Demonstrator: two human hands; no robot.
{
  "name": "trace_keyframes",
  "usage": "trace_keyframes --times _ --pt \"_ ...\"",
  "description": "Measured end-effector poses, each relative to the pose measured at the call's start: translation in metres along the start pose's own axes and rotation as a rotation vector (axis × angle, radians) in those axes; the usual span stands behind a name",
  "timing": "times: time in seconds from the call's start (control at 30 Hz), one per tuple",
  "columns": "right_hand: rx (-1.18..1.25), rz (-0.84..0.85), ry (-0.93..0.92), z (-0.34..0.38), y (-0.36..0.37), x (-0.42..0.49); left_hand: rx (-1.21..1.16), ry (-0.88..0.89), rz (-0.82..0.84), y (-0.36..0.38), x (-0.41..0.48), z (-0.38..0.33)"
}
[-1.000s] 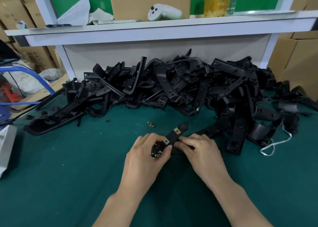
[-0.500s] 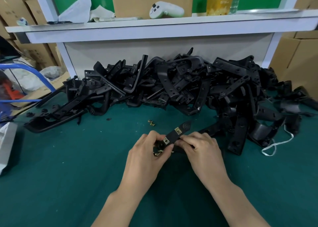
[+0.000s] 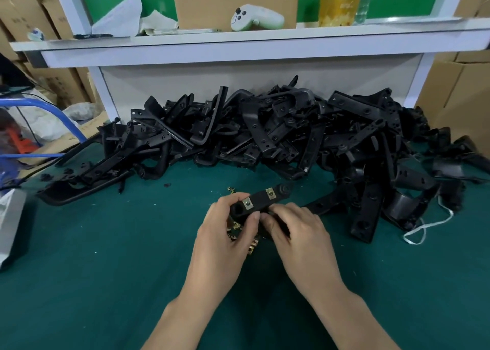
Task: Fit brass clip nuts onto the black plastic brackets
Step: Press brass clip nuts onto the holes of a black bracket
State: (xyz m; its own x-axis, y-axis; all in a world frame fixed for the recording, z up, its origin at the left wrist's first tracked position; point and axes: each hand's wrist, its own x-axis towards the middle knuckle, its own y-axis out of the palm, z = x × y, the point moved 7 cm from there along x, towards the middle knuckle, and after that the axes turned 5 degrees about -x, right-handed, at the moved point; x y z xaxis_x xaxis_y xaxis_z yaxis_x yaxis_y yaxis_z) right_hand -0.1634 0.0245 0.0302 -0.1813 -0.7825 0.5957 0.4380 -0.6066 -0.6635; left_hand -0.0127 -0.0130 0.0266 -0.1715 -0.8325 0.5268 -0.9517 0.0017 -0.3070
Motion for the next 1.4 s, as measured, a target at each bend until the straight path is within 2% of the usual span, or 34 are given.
trace_keyframes --times 0.2,0.63,1.07,1.13,1.23,1.33,1.4 --pt "-0.018 -0.003 0.022 -0.002 -0.002 0.001 0.013 -0.002 -0.013 0.001 0.001 0.004" --pt "-0.097 -0.119 -0.033 0.000 -0.011 0.001 -0.014 0.027 -0.040 -0.001 0.002 0.003" --pt "-0.130 -0.176 -0.058 0.001 -0.016 0.002 0.007 0.006 0.012 0.001 0.000 -0.003" --pt "-0.065 -0.186 -0.047 0.002 -0.019 0.003 0.005 0.092 -0.006 -0.002 0.001 -0.013" --pt "0.167 -0.143 -0.020 0.006 -0.024 0.004 0.027 0.285 -0.141 -0.015 0.002 -0.027" --pt "0.507 0.000 0.056 0.010 -0.019 0.003 0.091 0.359 -0.245 -0.026 0.002 -0.028" --pt "0.777 0.121 0.163 0.013 -0.009 0.003 0.161 0.353 -0.248 -0.029 0.003 -0.026"
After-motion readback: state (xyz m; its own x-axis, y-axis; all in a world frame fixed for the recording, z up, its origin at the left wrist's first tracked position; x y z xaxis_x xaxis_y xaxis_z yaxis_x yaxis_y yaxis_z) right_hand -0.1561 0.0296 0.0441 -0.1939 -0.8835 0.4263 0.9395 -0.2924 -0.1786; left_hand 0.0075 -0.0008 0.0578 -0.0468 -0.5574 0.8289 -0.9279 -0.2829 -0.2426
